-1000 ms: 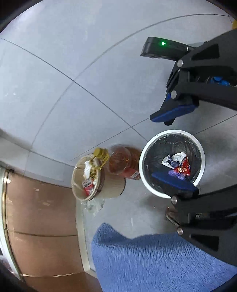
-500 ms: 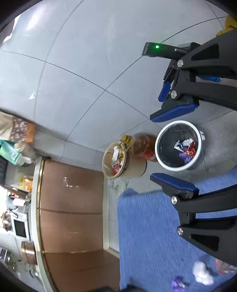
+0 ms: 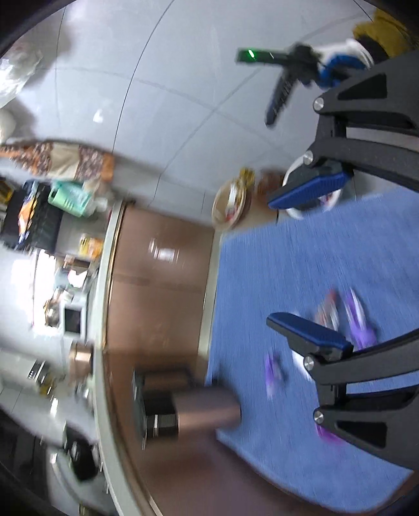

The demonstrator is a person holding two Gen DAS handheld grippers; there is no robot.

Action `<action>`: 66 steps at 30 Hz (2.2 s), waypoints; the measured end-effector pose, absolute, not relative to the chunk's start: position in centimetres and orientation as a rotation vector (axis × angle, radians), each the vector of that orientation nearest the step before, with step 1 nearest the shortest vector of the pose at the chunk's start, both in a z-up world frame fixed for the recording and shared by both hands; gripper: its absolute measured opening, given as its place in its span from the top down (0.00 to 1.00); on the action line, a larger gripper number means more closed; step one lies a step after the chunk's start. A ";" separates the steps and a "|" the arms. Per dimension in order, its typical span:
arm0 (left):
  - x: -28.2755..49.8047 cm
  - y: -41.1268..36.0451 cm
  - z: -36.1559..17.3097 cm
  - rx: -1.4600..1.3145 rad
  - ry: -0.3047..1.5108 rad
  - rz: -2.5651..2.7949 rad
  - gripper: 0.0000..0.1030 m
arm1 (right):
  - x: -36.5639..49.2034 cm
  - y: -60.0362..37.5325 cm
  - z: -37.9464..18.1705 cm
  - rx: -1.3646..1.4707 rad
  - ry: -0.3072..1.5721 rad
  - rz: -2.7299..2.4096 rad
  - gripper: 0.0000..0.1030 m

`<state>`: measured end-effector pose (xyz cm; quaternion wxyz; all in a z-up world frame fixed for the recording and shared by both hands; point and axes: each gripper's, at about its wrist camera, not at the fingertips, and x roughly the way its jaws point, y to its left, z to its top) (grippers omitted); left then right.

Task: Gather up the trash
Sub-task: 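Grasp the clear plastic bag with the left gripper while the right gripper grasps another clear bag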

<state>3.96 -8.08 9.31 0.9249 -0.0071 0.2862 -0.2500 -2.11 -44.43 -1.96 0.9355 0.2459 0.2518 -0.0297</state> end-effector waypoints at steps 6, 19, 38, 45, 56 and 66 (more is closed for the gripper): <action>0.3 0.9 9.1 -0.018 0.549 -0.323 0.31 | -2.8 -41.6 1.1 0.457 0.467 0.003 0.51; -4.6 11.7 0.3 -0.171 0.646 -0.096 0.28 | -2.4 -33.1 5.5 0.310 0.438 0.171 0.45; 1.3 12.0 -10.0 -0.349 0.889 -0.019 0.29 | 9.3 -21.6 0.3 0.182 0.671 0.459 0.42; 3.2 10.9 -10.1 -0.321 0.901 -0.028 0.66 | 14.2 -17.2 -2.2 0.143 0.754 0.576 0.42; 3.7 10.3 -9.3 -0.342 0.876 -0.030 0.94 | 15.9 -15.9 -3.9 0.137 0.796 0.651 0.90; 2.5 9.7 -5.1 -0.369 0.790 -0.043 0.94 | 13.2 -19.0 -0.3 0.195 0.667 0.650 0.94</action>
